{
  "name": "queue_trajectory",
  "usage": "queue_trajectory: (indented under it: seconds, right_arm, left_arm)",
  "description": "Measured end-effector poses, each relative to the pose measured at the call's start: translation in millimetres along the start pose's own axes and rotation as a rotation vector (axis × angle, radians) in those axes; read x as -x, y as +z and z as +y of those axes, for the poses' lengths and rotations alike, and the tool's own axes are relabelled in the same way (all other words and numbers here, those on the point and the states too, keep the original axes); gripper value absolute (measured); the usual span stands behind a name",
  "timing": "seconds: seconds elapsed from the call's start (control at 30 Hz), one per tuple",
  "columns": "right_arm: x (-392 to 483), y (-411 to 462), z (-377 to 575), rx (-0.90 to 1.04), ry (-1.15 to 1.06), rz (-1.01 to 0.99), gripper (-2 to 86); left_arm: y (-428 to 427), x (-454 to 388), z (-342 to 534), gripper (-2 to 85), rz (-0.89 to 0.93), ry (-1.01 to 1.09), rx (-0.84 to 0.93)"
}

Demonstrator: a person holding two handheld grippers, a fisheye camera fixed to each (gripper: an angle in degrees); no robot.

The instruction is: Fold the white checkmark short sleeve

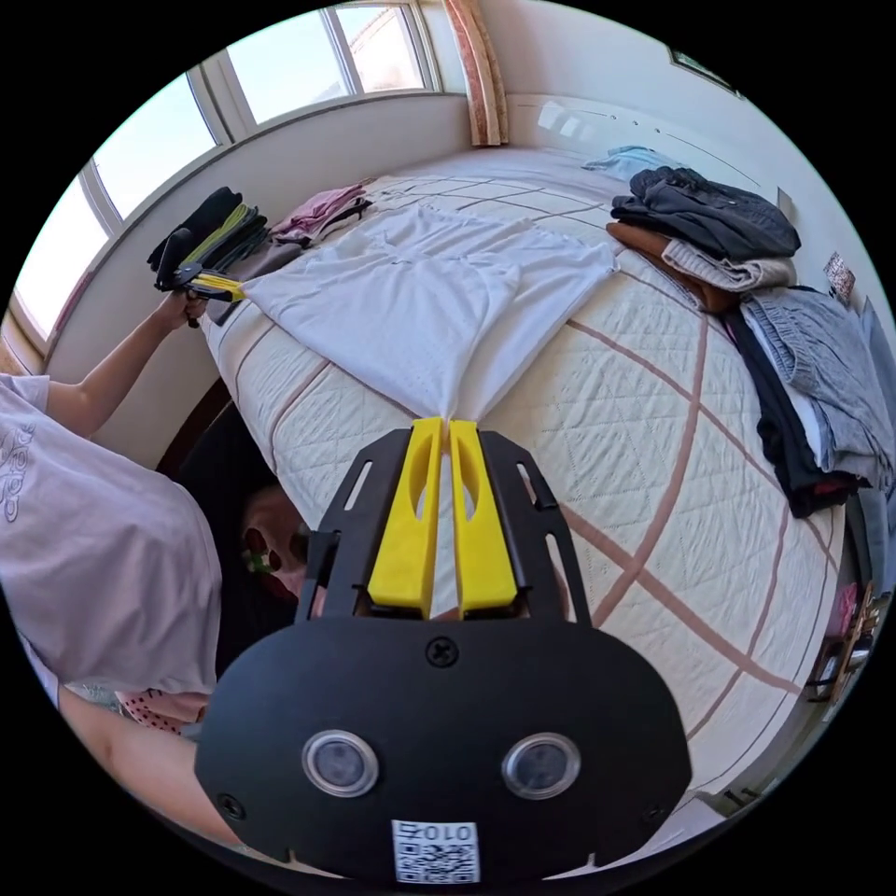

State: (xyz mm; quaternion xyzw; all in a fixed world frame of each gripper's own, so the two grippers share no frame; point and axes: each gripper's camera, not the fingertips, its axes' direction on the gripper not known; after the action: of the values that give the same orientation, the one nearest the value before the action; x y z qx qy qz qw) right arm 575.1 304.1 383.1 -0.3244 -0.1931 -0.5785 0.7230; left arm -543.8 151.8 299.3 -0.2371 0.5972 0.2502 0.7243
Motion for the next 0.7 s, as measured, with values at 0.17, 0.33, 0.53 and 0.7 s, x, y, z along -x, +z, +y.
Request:
queue_trajectory:
  seconds: [0.17, 0.33, 0.53, 0.7]
  right_arm:
    - [24, -18, 12, 0.09, -0.11, 0.023, 3.7]
    - [30, 10, 48, 0.131, -0.079, -0.067, 3.7]
    - [42, 16, 52, 0.1, -0.076, -0.056, 3.7]
    - [36, 23, 57, 0.085, -0.053, -0.094, 3.4]
  left_arm:
    - [-29, -17, 12, 0.2, -0.014, 0.086, 0.06]
    - [-9, -51, 52, 0.1, -0.014, 0.104, 0.153]
    - [-16, -51, 62, 0.2, -0.006, 0.04, 0.084]
    - [-11, -49, 63, 0.5, 0.012, 0.054, 0.116]
